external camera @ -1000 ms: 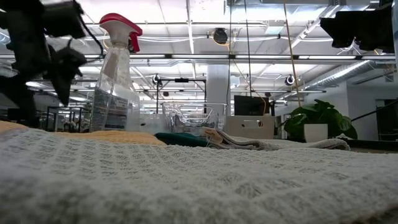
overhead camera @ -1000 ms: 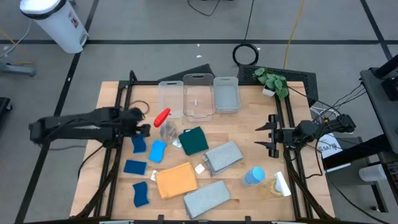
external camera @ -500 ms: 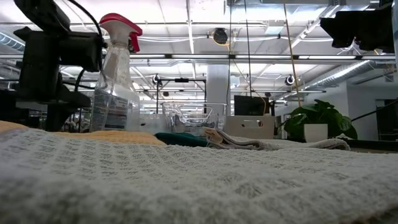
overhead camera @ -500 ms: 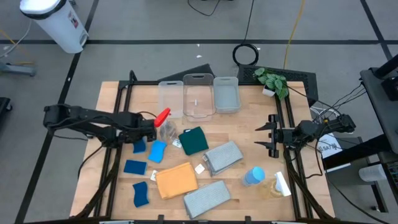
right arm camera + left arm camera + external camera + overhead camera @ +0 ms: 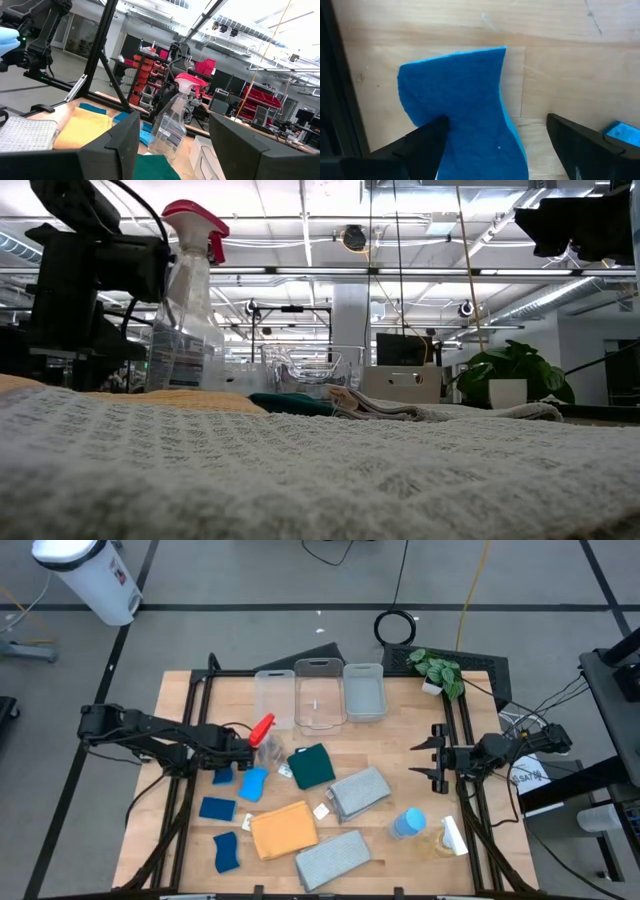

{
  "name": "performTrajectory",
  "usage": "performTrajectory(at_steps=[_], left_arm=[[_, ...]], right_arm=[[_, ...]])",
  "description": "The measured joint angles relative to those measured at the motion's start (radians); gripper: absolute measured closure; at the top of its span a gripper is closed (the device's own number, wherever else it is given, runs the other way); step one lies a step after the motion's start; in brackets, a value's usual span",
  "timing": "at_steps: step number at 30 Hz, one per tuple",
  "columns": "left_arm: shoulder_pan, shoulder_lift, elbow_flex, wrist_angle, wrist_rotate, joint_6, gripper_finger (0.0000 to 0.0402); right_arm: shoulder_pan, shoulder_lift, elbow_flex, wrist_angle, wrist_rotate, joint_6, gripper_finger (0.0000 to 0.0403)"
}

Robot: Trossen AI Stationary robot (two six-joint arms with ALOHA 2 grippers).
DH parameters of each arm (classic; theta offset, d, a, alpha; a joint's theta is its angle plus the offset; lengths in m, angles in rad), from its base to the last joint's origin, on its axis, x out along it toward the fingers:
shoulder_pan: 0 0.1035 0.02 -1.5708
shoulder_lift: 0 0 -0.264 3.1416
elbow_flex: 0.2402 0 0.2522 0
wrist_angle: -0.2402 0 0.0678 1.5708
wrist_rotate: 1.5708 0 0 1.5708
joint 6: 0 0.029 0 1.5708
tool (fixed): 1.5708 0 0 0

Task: Pick & Place Kitchen Items
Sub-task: Put the blue sponge into the white transparent bin

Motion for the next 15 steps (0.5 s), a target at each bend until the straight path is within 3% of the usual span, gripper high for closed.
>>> performTrajectory(at_steps=[5, 11, 15], left_arm=[[-0.001, -0.008, -0.004, -0.002, 0.006, 0.008, 0.0140], [-0.002, -0.008, -0.004, -0.004, -0.068, 0.007, 0.0256], [-0.001, -0.008, -0.005, 0.001, -0.101, 0.055, 0.0297]], right_arm=[[0.000, 0.000, 0.000, 0.000, 0.000, 0.000, 0.0195], [0.000, 0.000, 0.000, 0.000, 0.000, 0.000, 0.0197], [0.000, 0.000, 0.000, 0.000, 0.000, 0.000, 0.0198]])
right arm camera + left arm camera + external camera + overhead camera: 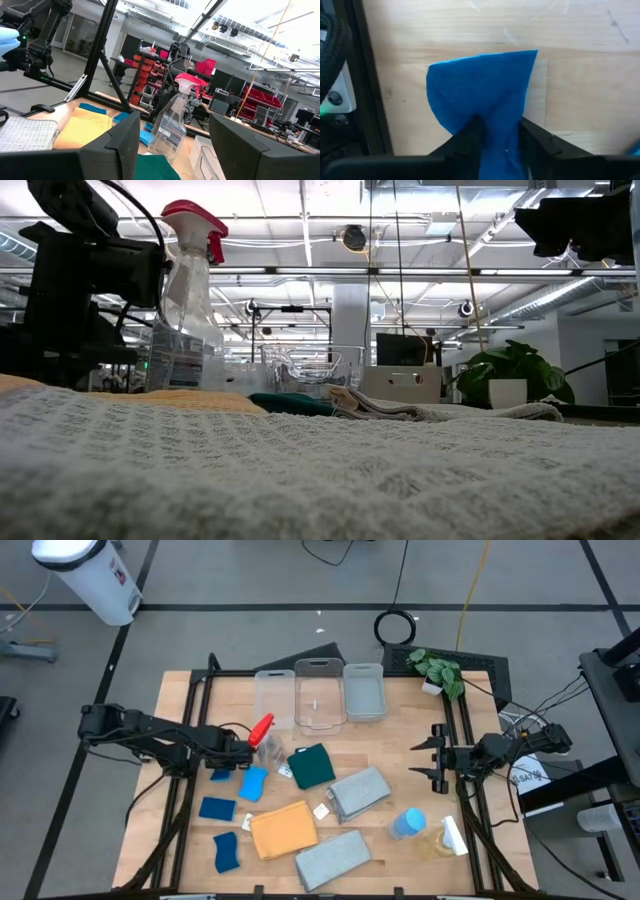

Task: Pick & Place Kitchen Items
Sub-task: Put the blue sponge into the white transparent bin

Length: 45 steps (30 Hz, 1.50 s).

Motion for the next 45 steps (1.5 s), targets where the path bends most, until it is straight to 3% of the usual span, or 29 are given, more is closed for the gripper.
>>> performTrajectory(at_steps=[6, 9, 19, 22, 31, 37, 45], left_arm=[[0.001, -0.018, -0.001, -0.012, -0.014, 0.013, 0.0353], [0.002, -0.036, 0.003, -0.018, -0.081, 0.021, 0.0382], [0.002, -0.177, 0.168, -0.098, -0.285, 0.096, 0.0370], [0.002, -0.194, 0.231, -0.137, -0.341, 0.135, 0.0383], [0.040, -0.216, 0.383, -0.153, -0.526, 0.314, 0.0374], [0.110, -0.216, 0.413, -0.101, -0.556, 0.461, 0.0384], [0.182, -0.212, 0.413, 0.164, -0.532, 0.793, 0.0373]], right_arm=[[0.000, 0.000, 0.000, 0.000, 0.000, 0.000, 0.0198], [0.000, 0.000, 0.000, 0.000, 0.000, 0.000, 0.0196], [0.000, 0.000, 0.000, 0.000, 0.000, 0.000, 0.0195], [0.000, 0.000, 0.000, 0.000, 0.000, 0.000, 0.0195], [0.000, 0.000, 0.000, 0.000, 0.000, 0.000, 0.0196], [0.000, 0.000, 0.000, 0.000, 0.000, 0.000, 0.0195], [0.000, 0.000, 0.000, 0.000, 0.000, 0.000, 0.0197]])
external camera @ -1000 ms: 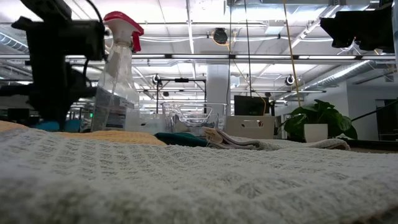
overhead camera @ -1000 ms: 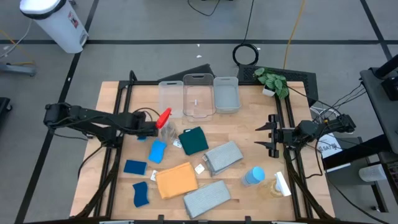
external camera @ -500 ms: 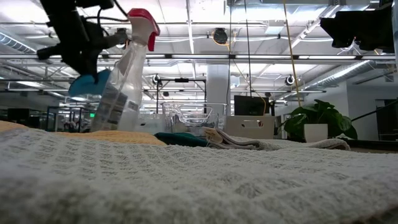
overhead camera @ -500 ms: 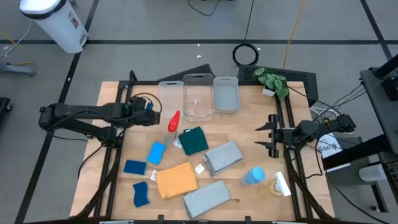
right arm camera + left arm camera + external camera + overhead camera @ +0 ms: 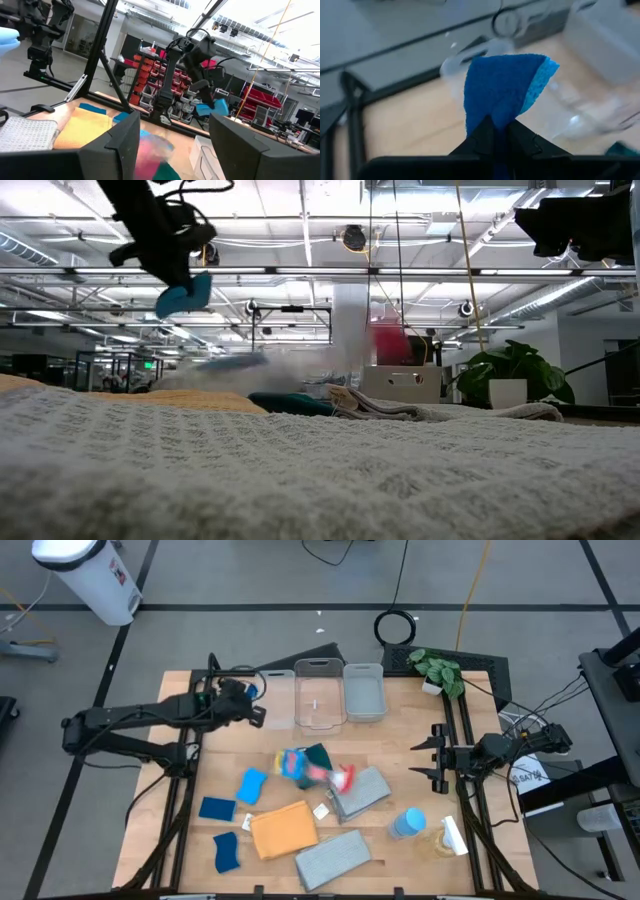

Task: Pick & Place Kitchen Items
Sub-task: Put the blue sponge into the white transparent bin

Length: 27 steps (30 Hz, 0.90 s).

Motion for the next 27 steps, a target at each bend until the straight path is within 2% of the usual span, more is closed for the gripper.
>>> performTrajectory(at_steps=[4, 9, 16, 21, 27], left_arm=[[0.049, 0.000, 0.000, 0.140, 0.039, 0.106, 0.0385], [0.117, 0.053, 0.000, 0.240, 0.094, 0.140, 0.0385], [0.198, 0.222, 0.000, 0.302, 0.185, 0.056, 0.0374], [0.232, 0.354, 0.000, 0.388, 0.271, 0.061, 0.0383], [0.262, 0.479, 0.000, 0.436, 0.281, 0.055, 0.0366]], right_arm=[[0.000, 0.000, 0.000, 0.000, 0.000, 0.000, 0.0197], [0.000, 0.000, 0.000, 0.000, 0.000, 0.000, 0.0199], [0.000, 0.000, 0.000, 0.000, 0.000, 0.000, 0.0196], [0.000, 0.000, 0.000, 0.000, 0.000, 0.000, 0.0195], [0.000, 0.000, 0.000, 0.000, 0.000, 0.000, 0.0195]])
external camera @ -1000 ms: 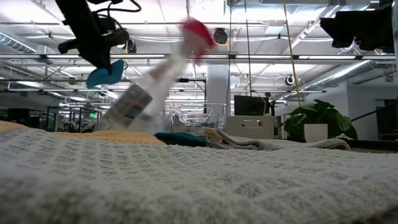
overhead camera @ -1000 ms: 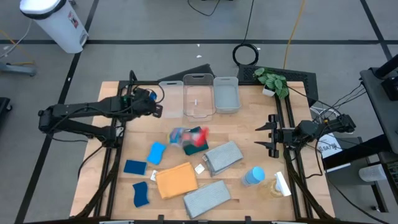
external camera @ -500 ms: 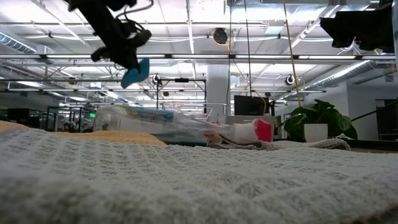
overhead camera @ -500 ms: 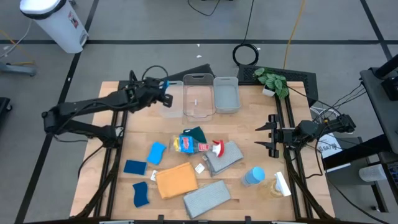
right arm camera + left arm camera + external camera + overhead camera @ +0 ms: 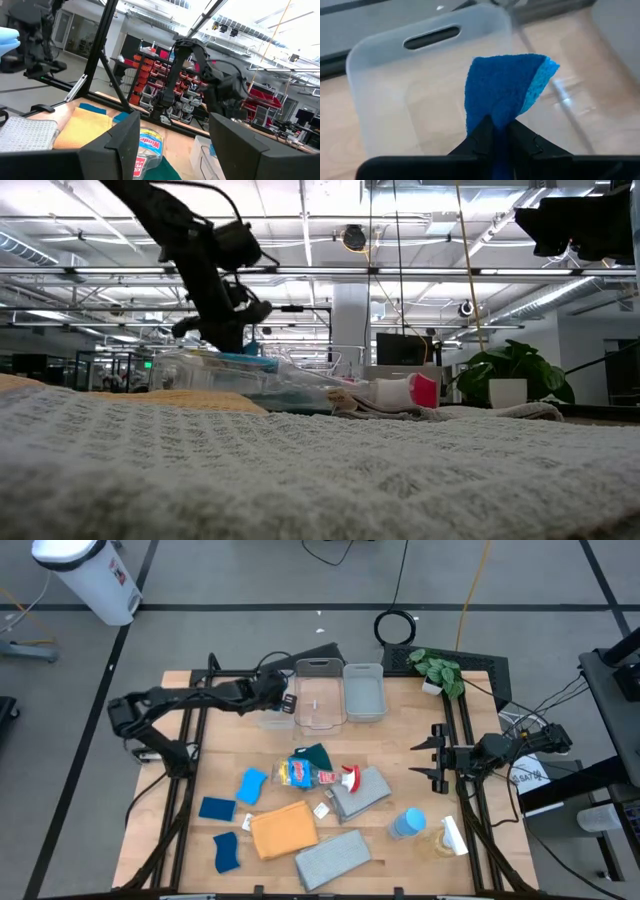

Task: Pick & Place Kitchen Items
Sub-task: Put the blue sponge into the white transparent bin

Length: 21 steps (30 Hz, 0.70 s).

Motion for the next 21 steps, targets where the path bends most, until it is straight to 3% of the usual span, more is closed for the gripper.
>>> performTrajectory(at_steps=[10, 21], left_arm=[[0.032, 0.084, 0.000, 0.034, -0.001, -0.009, 0.0346], [0.042, 0.080, 0.000, 0.036, -0.002, 0.070, 0.0174]], right_arm=[[0.000, 0.000, 0.000, 0.000, 0.000, 0.000, 0.0196], [0.000, 0.000, 0.000, 0.000, 0.000, 0.000, 0.0196]])
